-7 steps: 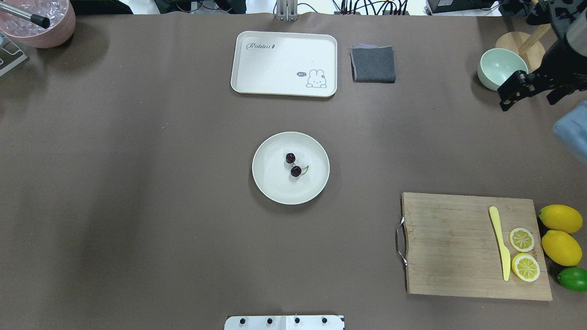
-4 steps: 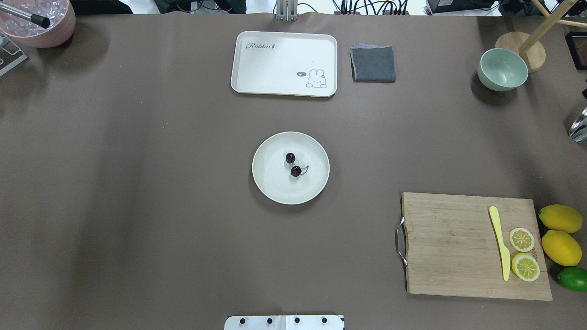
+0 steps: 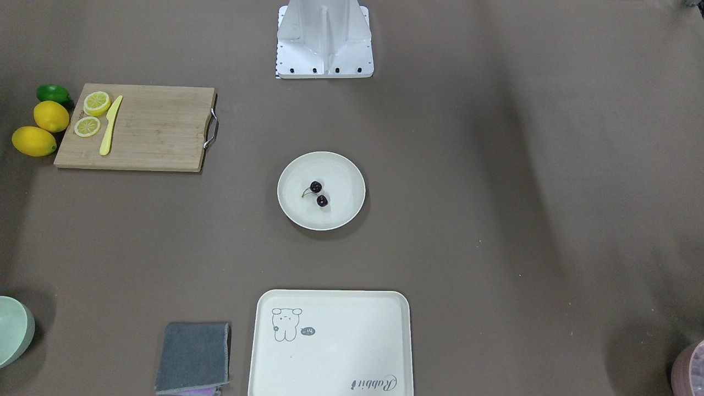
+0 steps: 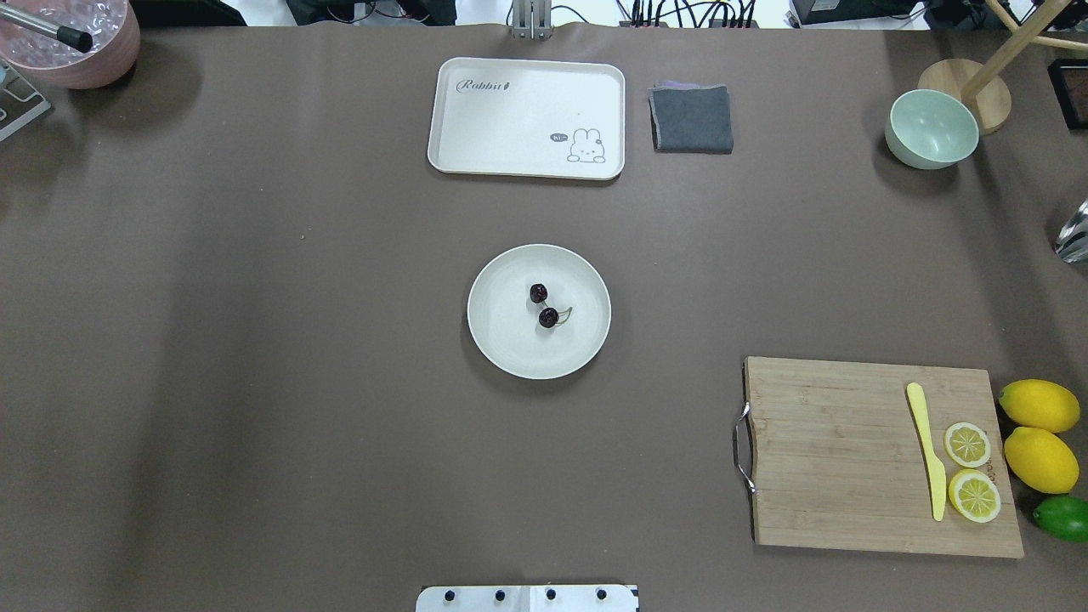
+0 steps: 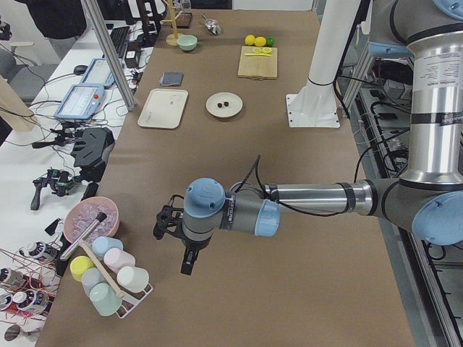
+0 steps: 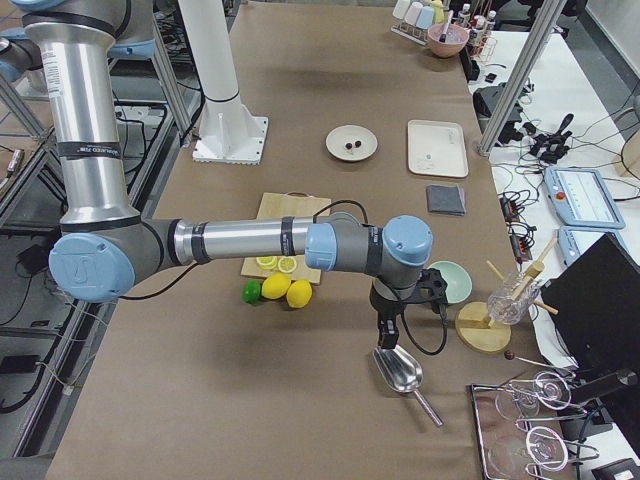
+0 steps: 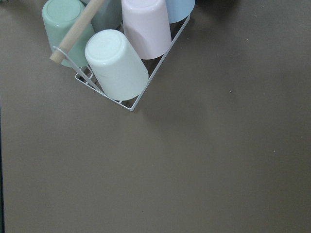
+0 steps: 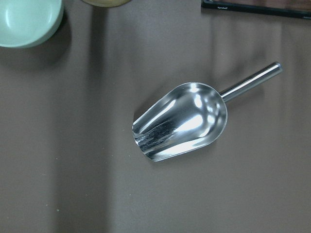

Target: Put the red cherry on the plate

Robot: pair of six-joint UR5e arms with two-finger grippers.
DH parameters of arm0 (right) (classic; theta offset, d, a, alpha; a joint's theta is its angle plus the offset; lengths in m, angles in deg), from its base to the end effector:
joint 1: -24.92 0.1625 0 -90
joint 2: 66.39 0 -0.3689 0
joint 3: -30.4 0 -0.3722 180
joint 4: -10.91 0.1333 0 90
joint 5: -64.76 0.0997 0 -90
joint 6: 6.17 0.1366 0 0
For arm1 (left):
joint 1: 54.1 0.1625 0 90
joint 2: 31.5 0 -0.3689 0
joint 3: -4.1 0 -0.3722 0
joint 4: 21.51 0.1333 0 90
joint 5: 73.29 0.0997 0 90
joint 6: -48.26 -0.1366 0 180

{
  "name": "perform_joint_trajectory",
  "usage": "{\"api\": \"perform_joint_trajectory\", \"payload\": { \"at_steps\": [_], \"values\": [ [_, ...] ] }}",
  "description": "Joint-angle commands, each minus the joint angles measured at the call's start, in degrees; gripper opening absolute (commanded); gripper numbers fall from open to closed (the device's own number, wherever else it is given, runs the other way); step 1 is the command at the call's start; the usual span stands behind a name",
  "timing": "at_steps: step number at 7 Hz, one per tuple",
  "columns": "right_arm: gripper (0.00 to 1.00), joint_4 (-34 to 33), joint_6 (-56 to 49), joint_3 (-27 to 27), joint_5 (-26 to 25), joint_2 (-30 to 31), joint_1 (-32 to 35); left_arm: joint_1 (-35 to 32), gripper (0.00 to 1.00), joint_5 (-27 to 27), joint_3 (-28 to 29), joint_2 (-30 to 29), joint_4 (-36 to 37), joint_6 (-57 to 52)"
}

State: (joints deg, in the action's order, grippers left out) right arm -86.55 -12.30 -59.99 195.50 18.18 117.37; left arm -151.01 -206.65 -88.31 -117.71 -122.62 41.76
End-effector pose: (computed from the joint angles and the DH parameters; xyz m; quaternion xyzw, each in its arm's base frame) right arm 0.0656 -0.4995 0.5983 0.0127 -0.3481 -0.0251 0.9370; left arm -0.0949 -0.4546 0.6206 0.1212 0.3564 0.0280 0.9260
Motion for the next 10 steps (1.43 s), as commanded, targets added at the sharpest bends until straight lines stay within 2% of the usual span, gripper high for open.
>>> {"api": "perform_joint_trajectory", "payload": {
  "at_steps": [1, 5, 10],
  "values": [
    [1.00, 0.0, 0.2, 0.4, -0.1, 0.8, 1.0, -0.4, 0.98, -0.1, -0.4, 1.6, 0.7, 0.1],
    [1.00, 0.0, 0.8, 1.1, -0.1, 1.0, 1.0, 1.2, 0.98, 0.6, -1.5, -2.9, 4.0, 4.8],
    [1.00, 0.1, 0.9, 0.9, 0.0, 0.9, 0.9, 2.1, 0.98, 0.6, -1.5, -3.4, 3.9, 5.0]
  ]
}}
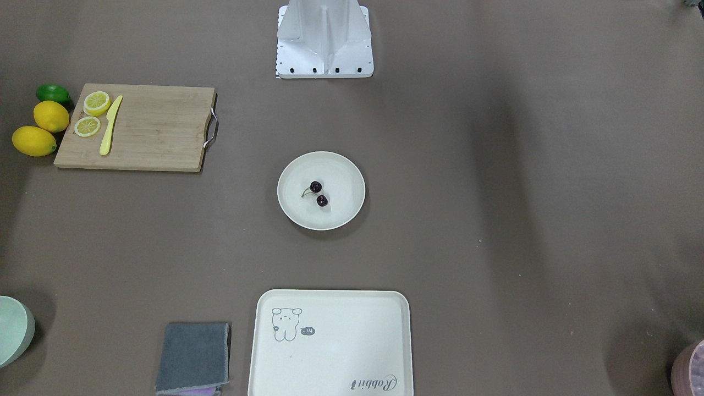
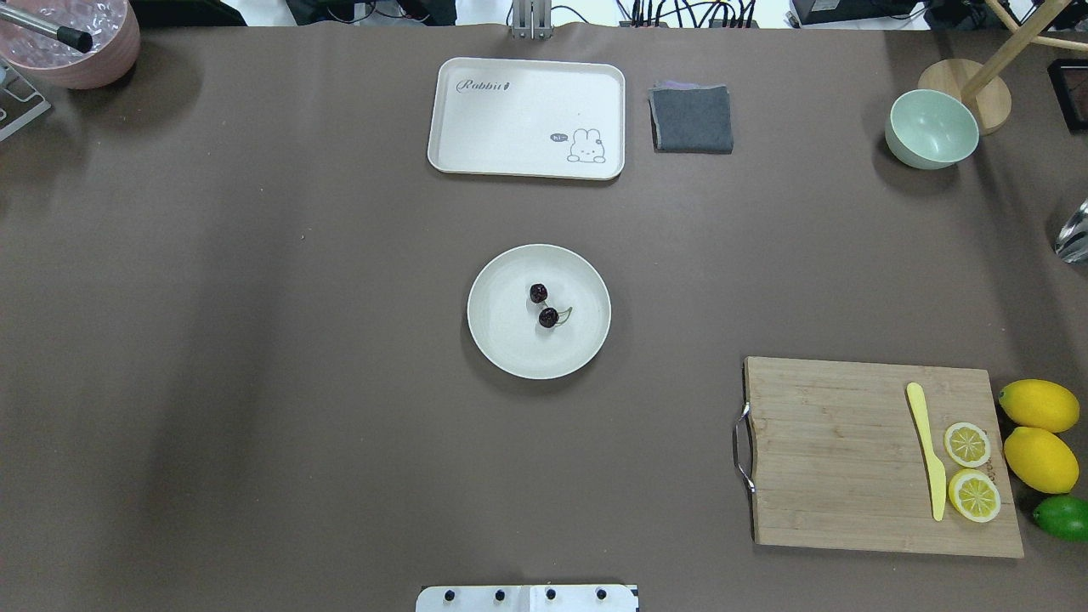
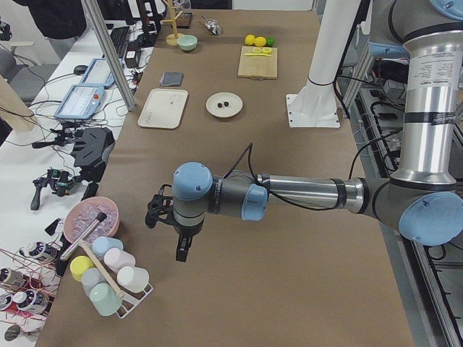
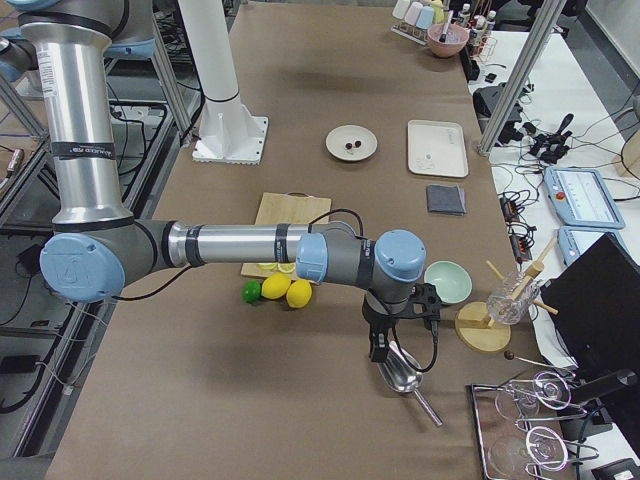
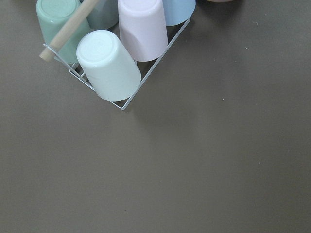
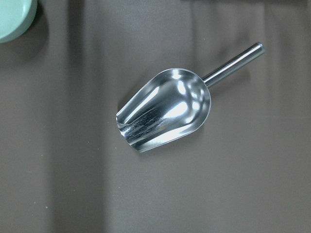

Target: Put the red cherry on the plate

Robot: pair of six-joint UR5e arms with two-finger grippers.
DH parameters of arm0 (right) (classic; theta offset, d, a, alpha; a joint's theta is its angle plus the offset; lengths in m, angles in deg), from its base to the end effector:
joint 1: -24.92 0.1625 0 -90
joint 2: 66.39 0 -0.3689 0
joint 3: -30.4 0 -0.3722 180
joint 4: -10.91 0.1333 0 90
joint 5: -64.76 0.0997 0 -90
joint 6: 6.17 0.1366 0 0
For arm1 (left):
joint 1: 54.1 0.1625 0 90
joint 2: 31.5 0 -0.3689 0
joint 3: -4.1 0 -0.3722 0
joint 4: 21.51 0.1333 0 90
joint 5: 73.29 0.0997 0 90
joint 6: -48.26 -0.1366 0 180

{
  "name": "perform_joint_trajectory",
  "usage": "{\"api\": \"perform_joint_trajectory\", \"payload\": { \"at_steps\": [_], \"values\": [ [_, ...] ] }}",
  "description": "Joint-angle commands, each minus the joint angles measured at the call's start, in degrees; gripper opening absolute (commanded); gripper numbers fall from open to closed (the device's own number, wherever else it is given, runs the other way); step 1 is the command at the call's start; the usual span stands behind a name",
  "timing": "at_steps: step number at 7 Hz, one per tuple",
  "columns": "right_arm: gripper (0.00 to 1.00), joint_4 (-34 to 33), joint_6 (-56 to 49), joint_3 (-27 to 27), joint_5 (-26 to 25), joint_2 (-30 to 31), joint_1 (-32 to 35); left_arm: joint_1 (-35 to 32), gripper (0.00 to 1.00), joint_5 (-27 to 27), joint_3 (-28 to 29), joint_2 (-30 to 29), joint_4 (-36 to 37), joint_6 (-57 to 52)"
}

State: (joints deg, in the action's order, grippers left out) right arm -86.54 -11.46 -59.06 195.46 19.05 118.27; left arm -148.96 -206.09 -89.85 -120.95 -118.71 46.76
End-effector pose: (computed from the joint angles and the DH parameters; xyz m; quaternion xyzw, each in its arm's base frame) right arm 0.0730 -0.4905 0.6135 -0.0018 -0.3487 -0.0055 0.9372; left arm -0.0814 -0.4793 0.5895 0.1060 0.3580 0.0065 0.9277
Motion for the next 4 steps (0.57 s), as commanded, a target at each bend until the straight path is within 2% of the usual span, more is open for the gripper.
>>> {"api": "perform_joint_trajectory", "payload": {
  "at_steps": [1, 4],
  "values": [
    [1.00, 0.1, 0.0, 0.0, 0.0, -0.1, 0.0, -0.1, 0.98, 0.0, 0.1, -0.1, 0.0, 0.0],
    [1.00, 0.0, 0.0, 0.0, 0.0, 0.0, 0.0, 0.0, 0.98, -0.1, 0.3, 0.1, 0.0, 0.0]
  ]
}}
